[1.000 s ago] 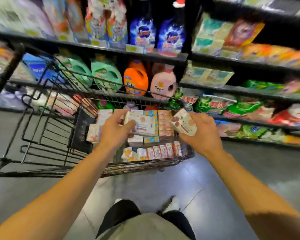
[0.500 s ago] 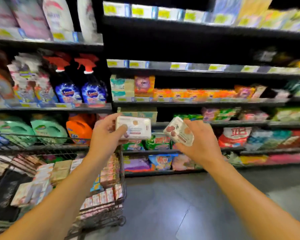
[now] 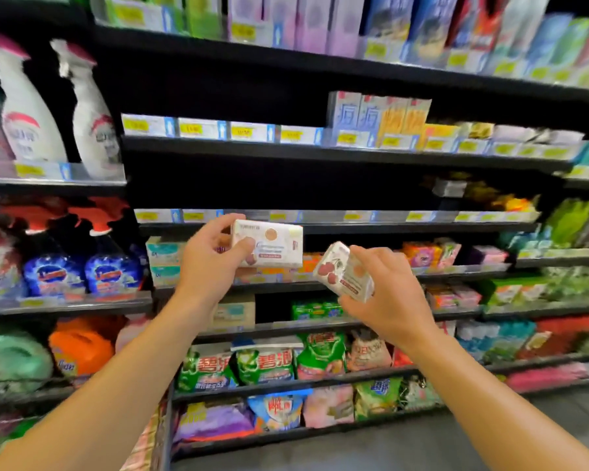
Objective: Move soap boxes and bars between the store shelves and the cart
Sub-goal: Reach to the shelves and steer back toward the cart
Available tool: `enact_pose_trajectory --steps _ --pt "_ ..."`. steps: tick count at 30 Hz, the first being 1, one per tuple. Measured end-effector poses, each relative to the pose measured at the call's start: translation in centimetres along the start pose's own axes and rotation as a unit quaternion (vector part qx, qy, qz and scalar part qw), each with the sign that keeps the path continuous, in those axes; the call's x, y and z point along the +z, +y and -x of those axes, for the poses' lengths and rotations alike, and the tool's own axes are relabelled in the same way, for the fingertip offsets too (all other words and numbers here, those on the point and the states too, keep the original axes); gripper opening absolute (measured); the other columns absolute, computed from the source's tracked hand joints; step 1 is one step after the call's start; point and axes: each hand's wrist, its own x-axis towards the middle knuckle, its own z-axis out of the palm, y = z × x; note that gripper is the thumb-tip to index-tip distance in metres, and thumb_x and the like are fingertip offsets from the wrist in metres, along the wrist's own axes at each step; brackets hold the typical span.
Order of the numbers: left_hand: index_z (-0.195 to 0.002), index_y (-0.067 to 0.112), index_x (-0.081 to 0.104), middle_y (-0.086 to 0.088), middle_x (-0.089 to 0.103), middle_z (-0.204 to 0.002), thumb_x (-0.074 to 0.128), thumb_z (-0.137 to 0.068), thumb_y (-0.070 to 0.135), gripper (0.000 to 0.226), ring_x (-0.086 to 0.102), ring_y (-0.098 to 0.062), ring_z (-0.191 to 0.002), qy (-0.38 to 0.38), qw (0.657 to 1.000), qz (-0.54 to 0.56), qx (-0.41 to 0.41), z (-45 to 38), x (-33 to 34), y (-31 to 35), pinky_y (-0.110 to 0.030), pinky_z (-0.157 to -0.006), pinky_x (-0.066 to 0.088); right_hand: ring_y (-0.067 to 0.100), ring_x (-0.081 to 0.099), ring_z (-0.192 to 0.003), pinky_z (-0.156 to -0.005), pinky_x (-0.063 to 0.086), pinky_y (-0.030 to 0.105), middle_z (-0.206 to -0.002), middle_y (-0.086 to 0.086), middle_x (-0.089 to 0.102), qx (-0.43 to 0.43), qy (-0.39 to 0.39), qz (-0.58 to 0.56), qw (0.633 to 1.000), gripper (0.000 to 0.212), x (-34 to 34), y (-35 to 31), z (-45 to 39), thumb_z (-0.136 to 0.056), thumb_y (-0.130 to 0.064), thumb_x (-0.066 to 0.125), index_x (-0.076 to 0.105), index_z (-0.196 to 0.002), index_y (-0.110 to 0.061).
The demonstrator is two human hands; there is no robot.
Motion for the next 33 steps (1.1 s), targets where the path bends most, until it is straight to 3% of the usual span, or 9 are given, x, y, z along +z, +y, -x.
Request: enact_pose_trajectory --steps 6,9,12,16,21,23,26,30,33 --pt "-0.113 0.038 0.058 0.001 0.067 -0.104 0.065 -0.093 0.015 0.031 0.070 -0.016 -0.089 0.016 0.995 -0.038 0.086 -10.2 3.1 0.9 -0.037 -0.077 0.061 0.018 0.043 -0.112 -0.092 0.048 0.034 -0.126 -0.004 0.053 -0.026 0.035 0.052 0.998 0.079 0.4 3.3 -8.1 -0.075 -0.039 0.081 0.047 -0.144 -0.020" --pt "-0.110 0.036 0.060 0.004 0.067 -0.104 0.070 -0.087 0.018 0.031 0.068 -0.015 -0.095 0.029 0.987 -0.070 0.142 -16.8 3.7 2.3 -0.035 -0.077 0.060 0.018 0.040 -0.115 -0.092 0.043 0.031 -0.128 -0.005 0.049 -0.013 0.040 0.066 0.997 0.081 0.4 4.7 -12.2 -0.077 -0.038 0.079 0.042 -0.147 -0.021" --pt "-0.106 0.027 0.058 0.013 0.062 -0.093 0.074 -0.084 0.015 0.030 0.064 0.005 -0.082 0.029 0.972 -0.119 0.200 -22.5 4.8 4.4 -0.016 -0.065 0.055 0.019 0.041 -0.114 -0.090 0.042 0.029 -0.128 -0.005 0.050 -0.013 0.071 0.062 0.995 0.080 0.7 5.9 -15.7 -0.076 -0.037 0.079 0.044 -0.145 -0.020" --pt "-0.107 0.023 0.058 0.009 0.064 -0.088 0.075 -0.081 0.016 0.032 0.066 -0.007 -0.076 0.031 0.947 -0.178 0.265 -27.2 6.3 6.1 -0.010 -0.062 0.049 0.021 0.044 -0.105 -0.086 0.046 0.034 -0.122 -0.002 0.055 -0.003 0.118 0.070 0.991 0.078 1.8 6.8 -18.9 -0.071 -0.034 0.082 0.050 -0.140 -0.018" --pt "-0.111 0.021 0.056 0.001 0.067 -0.093 0.072 -0.083 0.019 0.033 0.064 -0.019 -0.083 0.031 0.923 -0.233 0.305 -30.4 7.7 5.7 -0.033 -0.074 0.054 0.021 0.048 -0.102 -0.081 0.043 0.031 -0.119 -0.001 0.058 -0.031 0.132 0.072 0.988 0.077 3.5 7.1 -22.2 -0.068 -0.035 0.084 0.053 -0.137 -0.017" --pt "-0.113 0.021 0.056 0.002 0.066 -0.093 0.070 -0.084 0.020 0.032 0.064 -0.019 -0.085 0.025 0.920 -0.255 0.297 -31.4 8.0 5.3 -0.036 -0.077 0.054 0.022 0.050 -0.099 -0.080 0.043 0.032 -0.117 -0.001 0.059 -0.041 0.141 0.067 0.987 0.077 4.2 7.2 -23.2 -0.066 -0.035 0.085 0.055 -0.135 -0.016" --pt "-0.117 0.023 0.056 0.005 0.063 -0.103 0.069 -0.086 0.020 0.034 0.062 -0.015 -0.095 0.004 0.929 -0.271 0.251 -32.6 8.4 5.1 -0.027 -0.078 0.052 0.023 0.052 -0.096 -0.080 0.045 0.033 -0.116 0.001 0.061 -0.056 0.146 0.064 0.986 0.078 5.0 7.3 -24.1 -0.065 -0.035 0.086 0.057 -0.134 -0.014" --pt "-0.121 0.027 0.059 0.000 0.066 -0.113 0.071 -0.083 0.019 0.040 0.062 -0.019 -0.105 0.004 0.933 -0.315 0.177 -34.1 9.1 5.2 -0.038 -0.091 0.054 0.021 0.051 -0.098 -0.081 0.038 0.029 -0.118 -0.001 0.061 -0.070 0.136 0.054 0.987 0.077 5.6 8.0 -24.9 -0.067 -0.038 0.084 0.055 -0.135 -0.016" --pt "-0.120 0.029 0.058 -0.004 0.062 -0.118 0.071 -0.082 0.020 0.041 0.062 -0.023 -0.104 0.000 0.929 -0.342 0.139 -34.6 9.6 5.1 -0.041 -0.088 0.056 0.019 0.051 -0.098 -0.083 0.035 0.028 -0.118 -0.001 0.061 -0.077 0.140 0.047 0.986 0.076 5.8 8.8 -25.1 -0.069 -0.041 0.083 0.056 -0.135 -0.016"
